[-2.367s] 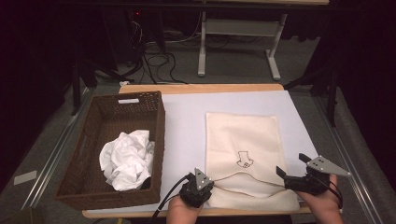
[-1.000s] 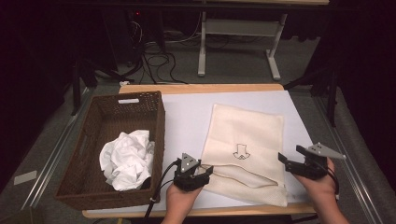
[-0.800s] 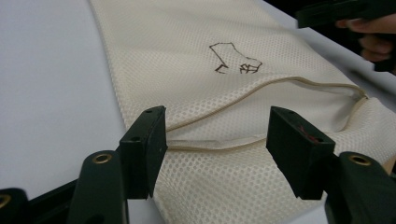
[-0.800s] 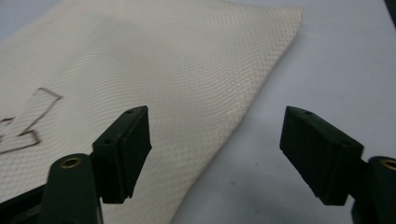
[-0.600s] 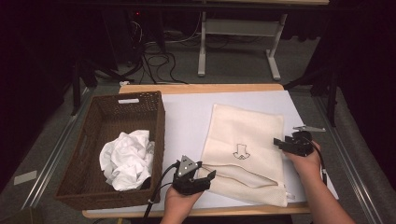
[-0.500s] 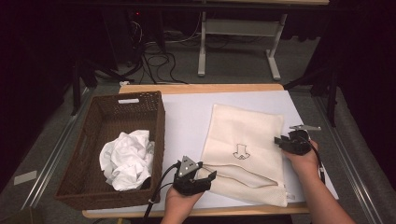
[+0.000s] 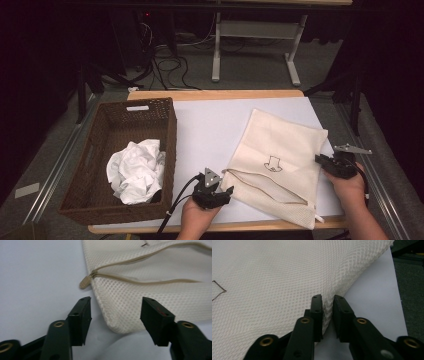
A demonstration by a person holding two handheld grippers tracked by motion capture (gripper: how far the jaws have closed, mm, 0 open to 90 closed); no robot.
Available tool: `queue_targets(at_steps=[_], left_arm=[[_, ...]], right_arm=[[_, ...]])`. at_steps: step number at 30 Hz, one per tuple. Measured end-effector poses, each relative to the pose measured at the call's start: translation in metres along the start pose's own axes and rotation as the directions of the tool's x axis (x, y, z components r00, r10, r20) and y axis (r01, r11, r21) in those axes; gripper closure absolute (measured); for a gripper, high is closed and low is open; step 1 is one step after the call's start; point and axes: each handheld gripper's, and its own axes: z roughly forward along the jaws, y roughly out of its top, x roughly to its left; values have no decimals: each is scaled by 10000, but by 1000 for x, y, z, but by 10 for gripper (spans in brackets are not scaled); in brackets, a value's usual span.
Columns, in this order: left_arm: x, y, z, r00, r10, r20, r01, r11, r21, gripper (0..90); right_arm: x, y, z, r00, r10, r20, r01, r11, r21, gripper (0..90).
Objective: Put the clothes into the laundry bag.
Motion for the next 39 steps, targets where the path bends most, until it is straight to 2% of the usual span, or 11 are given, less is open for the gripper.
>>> queue_targets(at_steps=[2,4,7,12,18,19,21,25,31,36,39], left_arm=[[0,0,3,9996,-42,-265,46,9999,143,514],[0,0,2,9998,-53,-210,57,9998,179,648],[-4,0,4,9995,225,-210,-221,9995,204,835],[0,10,8,9973,390,-619,-391,9992,-8,854],[12,17,13,9936,174,-1112,-204,9995,-255,844],[16,18,16,9871,310,-1569,-350,9991,-227,842],[17,18,19,9792,520,-1962,-558,9983,-141,831],[20,19,19,9733,569,-2225,-640,9976,-251,787],[16,19,6,9766,758,-2014,-911,9935,-678,668],[8,18,-6,9776,1086,-1806,-1214,9907,-617,520],[1,19,-21,9864,1024,-1284,-1139,9899,-850,441]], right_arm=[[5,-1,-7,9999,-87,-127,81,9991,-423,631],[10,-2,-14,9997,-114,-238,97,9976,-690,538],[22,-7,-25,9983,-380,-436,338,9951,-933,504],[42,-9,-37,9933,-822,-812,709,9885,-1336,468],[58,-15,-47,9863,-1114,-1218,932,9848,-1464,390],[61,-17,-49,9851,-1159,-1273,973,9849,-1435,377],[66,-20,-51,9818,-1339,-1346,1141,9828,-1452,352],[73,-24,-55,9807,-1362,-1405,1159,9827,-1442,298],[83,-27,-58,9796,-1570,-1254,1385,9797,-1452,203],[82,-27,-57,9797,-1631,-1168,1455,9785,-1461,158],[79,-26,-60,9809,-1567,-1152,1369,9770,-1633,128]])
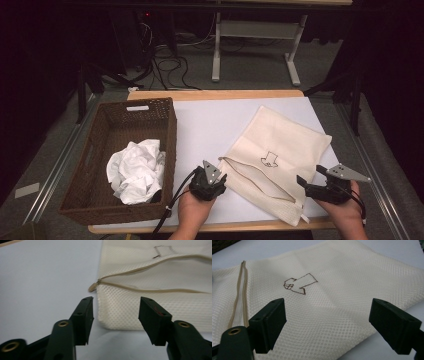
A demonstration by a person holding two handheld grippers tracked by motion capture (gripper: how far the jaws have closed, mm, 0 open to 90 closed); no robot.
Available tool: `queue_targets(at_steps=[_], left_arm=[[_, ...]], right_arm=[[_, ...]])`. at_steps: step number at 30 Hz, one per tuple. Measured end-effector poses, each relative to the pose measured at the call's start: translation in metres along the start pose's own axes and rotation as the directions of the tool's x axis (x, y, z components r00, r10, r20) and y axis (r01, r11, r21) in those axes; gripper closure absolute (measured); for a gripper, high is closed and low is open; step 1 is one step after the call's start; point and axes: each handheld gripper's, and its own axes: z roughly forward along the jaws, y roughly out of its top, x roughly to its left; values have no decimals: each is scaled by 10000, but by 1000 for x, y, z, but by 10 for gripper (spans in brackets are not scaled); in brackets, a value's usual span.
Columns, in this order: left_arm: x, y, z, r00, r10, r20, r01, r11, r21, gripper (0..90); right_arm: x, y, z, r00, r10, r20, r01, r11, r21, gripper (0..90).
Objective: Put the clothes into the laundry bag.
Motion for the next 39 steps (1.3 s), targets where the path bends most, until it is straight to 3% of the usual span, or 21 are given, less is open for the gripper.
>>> queue_targets(at_steps=[2,5,7,10,15,17,18,20,23,28,34,39], left_arm=[[-2,-1,-10,9995,104,284,-105,9999,38,398],[-7,-9,-19,9996,234,173,-229,9993,-289,306],[-9,-15,-19,9992,-87,399,107,9987,-488,270],[-12,-14,-18,9971,-250,713,281,9987,-429,247],[-10,-16,-16,9971,-158,740,184,9993,-336,230],[-8,-16,-16,9972,-220,710,235,9995,-210,217],[-7,-15,-16,9961,-437,762,447,9989,-118,211],[-8,-14,-17,9952,-498,841,512,9986,-153,211],[-10,-14,-18,9960,-282,848,297,9994,-166,202],[-9,-11,-17,9954,-491,822,509,9985,-194,151],[-14,1,-29,9983,55,587,14,9932,-1162,123],[-16,20,-40,9994,-80,339,132,9875,-1571,22]], right_arm=[[-1,0,-1,10000,37,23,-37,10000,-48,98],[1,2,-1,10000,-74,-36,74,9999,-86,51],[5,3,-1,9999,-131,-82,130,9999,-65,21],[12,5,2,9994,-259,-209,258,9997,-33,12],[24,6,6,9977,-555,-401,555,9985,-10,11],[25,7,7,9971,-628,-433,627,9980,-40,8],[29,8,10,9964,-699,-470,701,9975,21,7],[34,9,12,9960,-769,-462,769,9970,-14,7],[43,10,8,9930,-1064,-518,1058,9943,-125,7],[50,9,8,9904,-1222,-648,1218,9925,-109,6],[50,9,11,9880,-1387,-680,1380,9903,-142,6],[44,5,8,9895,-1297,-635,1290,9915,-143,6]])
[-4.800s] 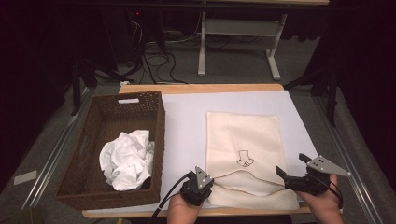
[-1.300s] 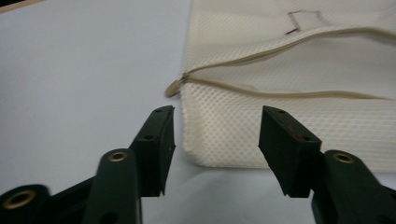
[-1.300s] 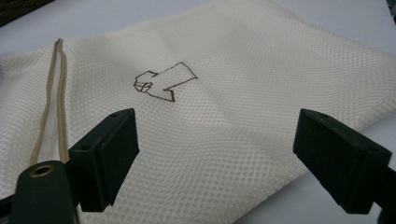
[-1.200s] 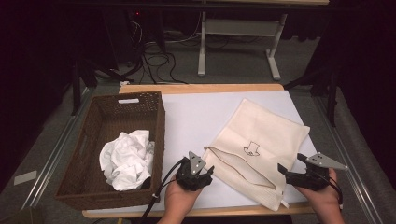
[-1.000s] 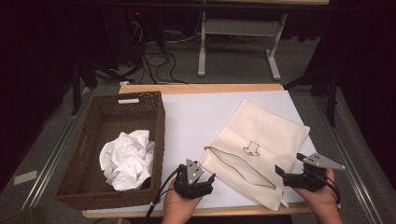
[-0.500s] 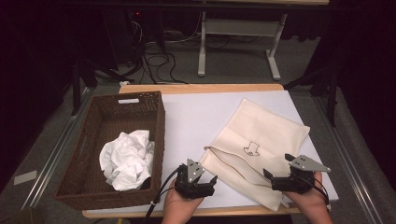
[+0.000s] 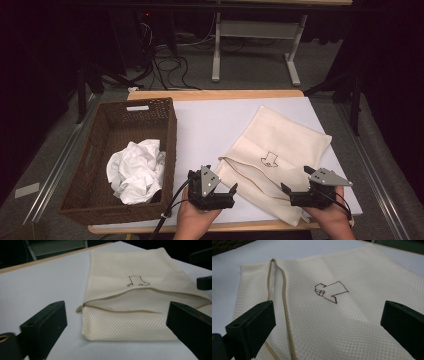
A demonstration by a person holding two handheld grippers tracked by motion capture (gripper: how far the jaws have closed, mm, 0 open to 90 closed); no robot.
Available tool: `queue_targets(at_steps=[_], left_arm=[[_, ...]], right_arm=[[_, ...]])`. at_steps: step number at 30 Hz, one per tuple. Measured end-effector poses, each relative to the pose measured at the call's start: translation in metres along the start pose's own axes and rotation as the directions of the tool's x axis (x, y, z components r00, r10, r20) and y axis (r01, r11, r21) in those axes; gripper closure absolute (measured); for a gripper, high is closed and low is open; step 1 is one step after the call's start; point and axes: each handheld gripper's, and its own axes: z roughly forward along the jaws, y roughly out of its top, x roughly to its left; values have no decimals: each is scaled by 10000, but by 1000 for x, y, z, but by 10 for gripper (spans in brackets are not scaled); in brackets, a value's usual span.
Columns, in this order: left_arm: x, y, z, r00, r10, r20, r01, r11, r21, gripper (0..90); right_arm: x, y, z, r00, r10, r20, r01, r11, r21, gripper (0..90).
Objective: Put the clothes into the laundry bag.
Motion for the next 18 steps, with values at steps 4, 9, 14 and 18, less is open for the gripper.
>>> queue_targets(at_steps=[4,9,14,18], left_arm=[[2,11,0,10000,-14,-47,13,9998,-184,0],[5,17,0,9999,51,-156,-54,9998,-170,0],[7,23,-1,10000,-44,-49,43,9999,-102,7],[6,22,-2,10000,55,-79,-55,10000,-9,10]], right_arm=[[-4,-1,-2,10000,89,35,-88,9999,-111,6],[-5,-1,0,9999,139,43,-138,9999,-85,6],[-4,-1,2,9999,140,54,-140,9999,-17,6],[-3,-2,2,10000,80,39,-80,10000,4,6]])
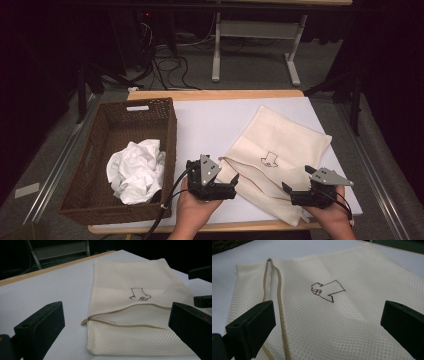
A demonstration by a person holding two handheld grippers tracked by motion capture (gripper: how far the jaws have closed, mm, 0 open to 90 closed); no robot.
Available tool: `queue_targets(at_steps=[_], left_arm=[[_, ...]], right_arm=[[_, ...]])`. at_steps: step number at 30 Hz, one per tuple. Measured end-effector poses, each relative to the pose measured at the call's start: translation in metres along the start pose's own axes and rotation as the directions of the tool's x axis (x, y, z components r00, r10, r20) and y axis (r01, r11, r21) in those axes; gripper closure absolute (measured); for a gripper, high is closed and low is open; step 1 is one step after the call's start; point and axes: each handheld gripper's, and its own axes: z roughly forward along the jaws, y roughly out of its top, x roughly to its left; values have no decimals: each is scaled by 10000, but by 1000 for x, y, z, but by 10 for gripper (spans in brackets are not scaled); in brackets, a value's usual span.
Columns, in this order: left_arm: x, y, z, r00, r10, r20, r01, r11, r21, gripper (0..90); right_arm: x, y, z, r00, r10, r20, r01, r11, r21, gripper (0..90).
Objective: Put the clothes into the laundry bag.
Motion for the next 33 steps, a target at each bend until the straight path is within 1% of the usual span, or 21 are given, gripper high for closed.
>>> queue_targets(at_steps=[1,4,5,6,8,9,11,12,13,14,15,17,18,21,22,23,25,26,31,32,33], left_arm=[[0,-1,0,10000,74,-38,-74,10000,49,10],[1,-1,0,10000,-2,-12,2,10000,62,10],[4,0,-2,9998,-207,50,207,9998,-20,10],[5,1,-4,9996,-285,58,285,9995,-102,10],[6,3,-8,9996,-270,13,270,9995,-187,10],[7,5,-11,9997,-229,-13,229,9996,-183,10],[10,8,-20,9998,-190,-96,187,9993,-332,9],[10,8,-20,9998,-190,-96,187,9993,-332,9],[12,9,-25,9996,-193,-198,185,9991,-391,9],[16,11,-36,9984,-292,-486,265,9982,-541,9],[18,12,-41,9975,-365,-610,330,9978,-580,10],[22,13,-48,9964,-323,-778,281,9981,-540,11],[24,14,-53,9950,-258,-961,210,9985,-512,11],[29,15,-63,9933,-337,-1101,267,9975,-648,11],[30,15,-66,9928,-343,-1146,267,9973,-677,11],[32,15,-69,9921,-290,-1224,210,9976,-666,10],[38,14,-75,9901,-300,-1371,217,9979,-618,9],[41,13,-78,9884,-376,-1473,286,9976,-625,7],[65,5,-96,9779,-869,-1903,751,9948,-687,7],[65,5,-96,9779,-869,-1903,751,9948,-687,7],[73,3,-102,9722,-1088,-2073,949,9926,-759,7]], right_arm=[[0,0,0,10000,-32,-22,32,10000,-18,6],[-1,0,-1,9999,105,17,-105,9999,-71,5],[-2,0,-2,10000,97,11,-97,9999,-123,6],[-3,0,-1,9999,142,28,-142,9999,-90,5],[-4,-1,-1,9999,140,52,-140,9999,-45,5],[-4,-1,-1,9998,215,48,-215,9998,-27,6],[-4,-1,-2,9996,277,80,-277,9996,-43,5],[-4,-1,-3,9995,310,54,-309,9995,-94,6],[-5,-1,-3,9995,309,63,-309,9994,-128,5],[-5,-1,-4,9997,234,75,-232,9996,-160,5],[-5,0,-4,9997,249,76,-247,9995,-192,5],[-5,0,-3,9998,190,35,-189,9995,-268,6],[-5,1,-3,9997,231,40,-229,9994,-260,5],[-4,1,-2,9997,228,65,-226,9993,-283,5],[-5,1,-3,9998,171,116,-167,9992,-354,5],[-5,1,-3,9996,231,150,-226,9991,-364,5],[-7,1,-4,9993,347,122,-341,9986,-400,5],[-8,0,-4,9995,270,136,-264,9988,-412,5],[-14,0,-5,9990,430,136,-424,9980,-475,5],[-14,0,-5,9990,430,136,-424,9980,-475,5],[-14,0,-5,9990,410,160,-402,9980,-480,5]])
